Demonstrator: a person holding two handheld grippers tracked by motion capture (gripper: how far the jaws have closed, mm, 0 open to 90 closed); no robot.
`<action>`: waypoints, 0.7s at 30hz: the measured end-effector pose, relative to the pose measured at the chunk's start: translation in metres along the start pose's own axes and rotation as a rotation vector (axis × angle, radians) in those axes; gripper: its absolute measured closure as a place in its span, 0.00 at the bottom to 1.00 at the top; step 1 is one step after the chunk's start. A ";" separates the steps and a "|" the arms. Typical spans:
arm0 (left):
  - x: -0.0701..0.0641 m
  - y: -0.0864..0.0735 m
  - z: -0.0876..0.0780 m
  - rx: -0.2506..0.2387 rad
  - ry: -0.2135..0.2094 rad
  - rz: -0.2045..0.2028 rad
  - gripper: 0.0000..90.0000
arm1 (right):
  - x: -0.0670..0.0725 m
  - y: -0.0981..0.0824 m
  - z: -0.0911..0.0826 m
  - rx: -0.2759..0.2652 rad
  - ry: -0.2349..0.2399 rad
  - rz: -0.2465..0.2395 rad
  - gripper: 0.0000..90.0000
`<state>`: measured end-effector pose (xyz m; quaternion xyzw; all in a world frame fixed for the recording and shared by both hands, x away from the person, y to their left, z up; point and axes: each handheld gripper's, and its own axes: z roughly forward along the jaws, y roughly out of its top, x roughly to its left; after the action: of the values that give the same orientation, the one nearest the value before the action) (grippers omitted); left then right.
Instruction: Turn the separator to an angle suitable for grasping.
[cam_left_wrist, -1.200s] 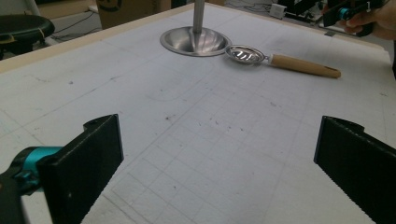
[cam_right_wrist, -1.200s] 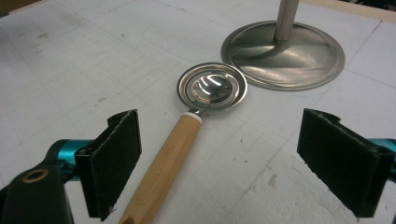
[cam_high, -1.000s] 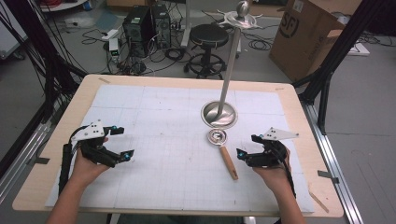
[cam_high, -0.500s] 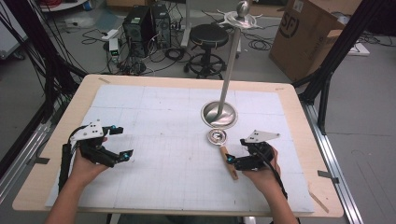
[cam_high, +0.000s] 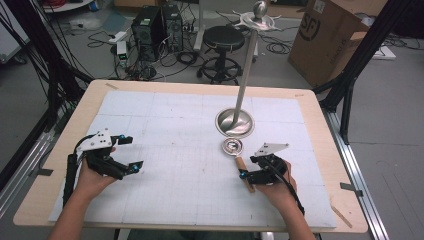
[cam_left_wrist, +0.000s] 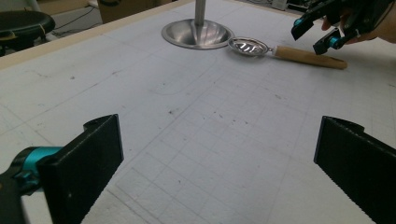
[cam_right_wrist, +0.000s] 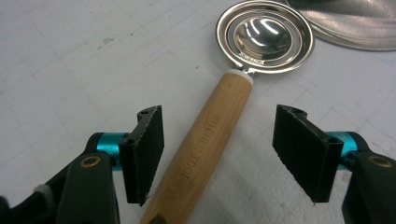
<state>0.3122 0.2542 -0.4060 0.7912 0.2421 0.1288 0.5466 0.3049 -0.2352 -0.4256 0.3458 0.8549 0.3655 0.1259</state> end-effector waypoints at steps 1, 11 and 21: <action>0.000 0.000 0.000 0.000 0.000 0.000 0.02 | 0.000 0.000 0.000 0.002 -0.003 -0.003 0.38; -0.001 0.000 0.001 0.004 -0.008 -0.001 0.02 | 0.004 -0.001 0.007 0.039 0.018 -0.012 0.48; 0.000 -0.001 0.003 0.018 -0.010 0.004 0.02 | 0.006 -0.002 0.015 0.090 -0.022 0.001 0.58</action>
<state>0.3135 0.2519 -0.4086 0.7972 0.2387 0.1238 0.5405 0.3065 -0.2236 -0.4373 0.3553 0.8691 0.3228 0.1193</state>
